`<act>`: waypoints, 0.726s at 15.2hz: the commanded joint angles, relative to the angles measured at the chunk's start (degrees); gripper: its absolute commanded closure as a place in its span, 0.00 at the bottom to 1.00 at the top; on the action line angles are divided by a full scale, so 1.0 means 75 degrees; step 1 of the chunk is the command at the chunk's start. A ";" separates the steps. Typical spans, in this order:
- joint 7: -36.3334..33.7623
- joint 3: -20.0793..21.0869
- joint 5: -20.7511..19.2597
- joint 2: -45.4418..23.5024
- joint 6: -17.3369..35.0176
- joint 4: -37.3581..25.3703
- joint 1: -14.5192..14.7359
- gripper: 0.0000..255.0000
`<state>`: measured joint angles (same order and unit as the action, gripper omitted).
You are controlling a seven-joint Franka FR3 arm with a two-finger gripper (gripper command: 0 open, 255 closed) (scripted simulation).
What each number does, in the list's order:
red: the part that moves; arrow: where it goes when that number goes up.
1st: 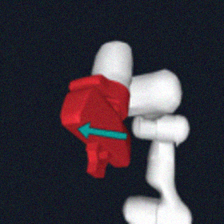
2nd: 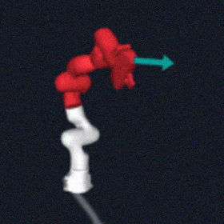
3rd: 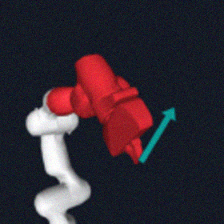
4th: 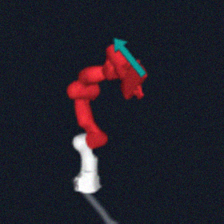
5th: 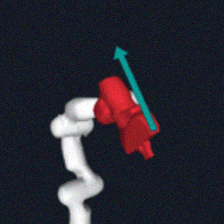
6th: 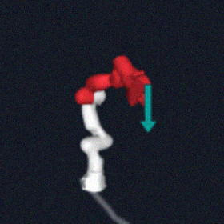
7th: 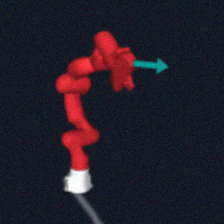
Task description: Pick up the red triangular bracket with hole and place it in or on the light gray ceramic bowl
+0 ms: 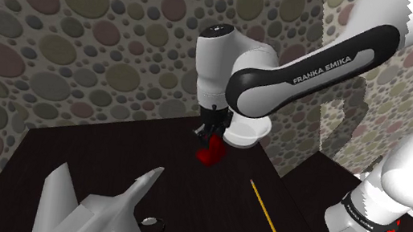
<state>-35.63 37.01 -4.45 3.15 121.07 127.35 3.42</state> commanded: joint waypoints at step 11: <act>0.0394 -0.0115 0.0395 0.0571 -0.1220 -0.0777 -0.0001 1.00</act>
<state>-32.79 36.17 -1.70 7.10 112.64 121.96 3.36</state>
